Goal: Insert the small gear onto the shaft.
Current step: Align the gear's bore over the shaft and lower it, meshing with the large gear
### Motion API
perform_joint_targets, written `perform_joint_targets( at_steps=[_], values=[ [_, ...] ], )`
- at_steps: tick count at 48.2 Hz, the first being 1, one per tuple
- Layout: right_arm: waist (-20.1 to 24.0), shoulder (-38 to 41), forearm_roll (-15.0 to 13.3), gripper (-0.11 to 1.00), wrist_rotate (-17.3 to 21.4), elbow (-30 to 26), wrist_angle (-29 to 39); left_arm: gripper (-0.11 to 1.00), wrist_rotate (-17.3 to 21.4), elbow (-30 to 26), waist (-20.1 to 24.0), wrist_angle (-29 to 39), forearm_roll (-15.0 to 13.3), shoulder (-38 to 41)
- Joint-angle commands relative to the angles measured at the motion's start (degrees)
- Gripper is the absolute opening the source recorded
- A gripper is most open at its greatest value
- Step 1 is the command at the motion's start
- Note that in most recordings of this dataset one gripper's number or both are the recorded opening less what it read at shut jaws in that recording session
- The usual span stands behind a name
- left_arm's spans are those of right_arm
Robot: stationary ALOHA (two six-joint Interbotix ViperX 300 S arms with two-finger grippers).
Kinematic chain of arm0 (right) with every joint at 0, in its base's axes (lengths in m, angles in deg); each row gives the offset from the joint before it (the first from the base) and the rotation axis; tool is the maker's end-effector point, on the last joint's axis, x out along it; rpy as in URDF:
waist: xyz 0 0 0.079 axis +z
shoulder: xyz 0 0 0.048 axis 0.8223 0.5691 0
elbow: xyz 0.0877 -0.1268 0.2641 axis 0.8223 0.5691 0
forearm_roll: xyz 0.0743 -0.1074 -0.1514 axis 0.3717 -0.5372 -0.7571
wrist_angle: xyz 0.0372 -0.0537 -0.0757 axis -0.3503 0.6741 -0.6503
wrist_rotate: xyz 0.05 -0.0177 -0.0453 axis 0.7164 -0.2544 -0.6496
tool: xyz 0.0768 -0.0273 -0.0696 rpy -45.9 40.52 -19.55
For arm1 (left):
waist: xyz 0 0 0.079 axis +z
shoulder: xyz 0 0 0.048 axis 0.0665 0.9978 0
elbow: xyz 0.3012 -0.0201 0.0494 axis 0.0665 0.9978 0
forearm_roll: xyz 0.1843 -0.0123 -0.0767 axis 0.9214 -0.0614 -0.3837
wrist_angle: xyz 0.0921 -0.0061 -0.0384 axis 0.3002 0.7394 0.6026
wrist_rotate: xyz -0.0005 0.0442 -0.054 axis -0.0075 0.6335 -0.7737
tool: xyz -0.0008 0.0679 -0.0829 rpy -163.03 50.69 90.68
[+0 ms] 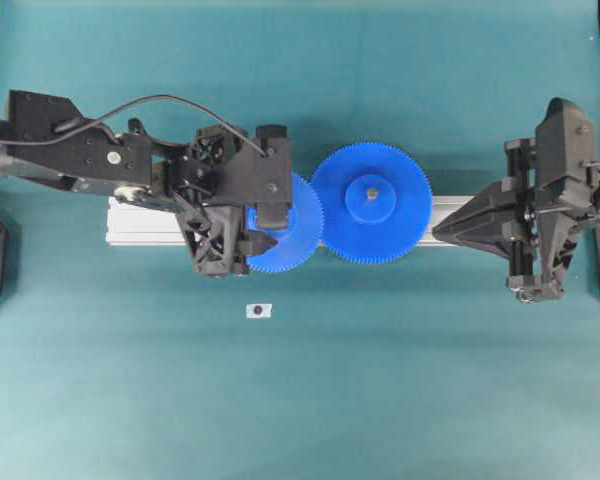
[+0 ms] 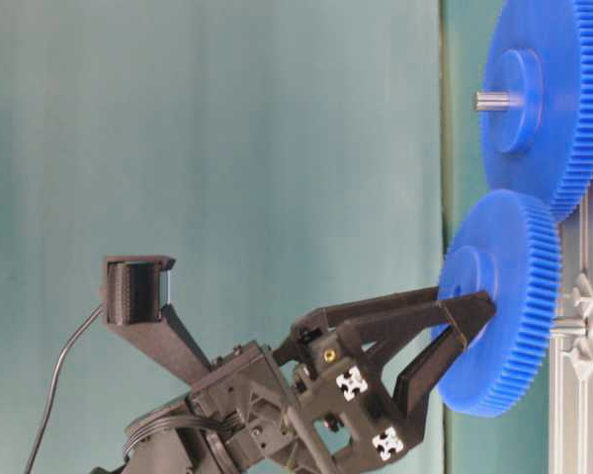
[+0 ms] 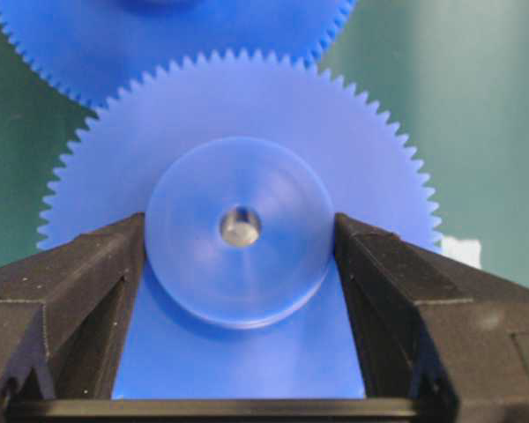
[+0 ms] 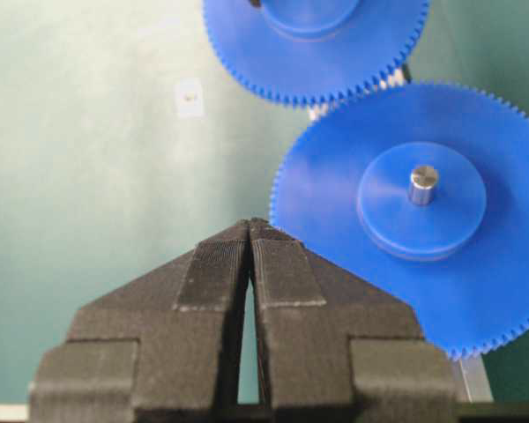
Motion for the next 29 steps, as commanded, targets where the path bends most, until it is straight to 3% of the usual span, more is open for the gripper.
perform_joint_targets(
  at_steps=[1,16,29],
  values=[
    [0.09,-0.18,0.09,0.08,0.53,-0.53,-0.26,0.72,0.35,-0.18,0.26,0.97,0.18,-1.23],
    [0.09,-0.18,0.18,0.08,0.53,-0.70,-0.26,0.72,0.79,0.35,0.44,4.92,0.18,-2.81],
    [0.09,-0.18,0.18,0.08,0.53,-0.53,-0.53,0.72,1.14,0.62,0.97,4.13,0.18,-2.46]
  ],
)
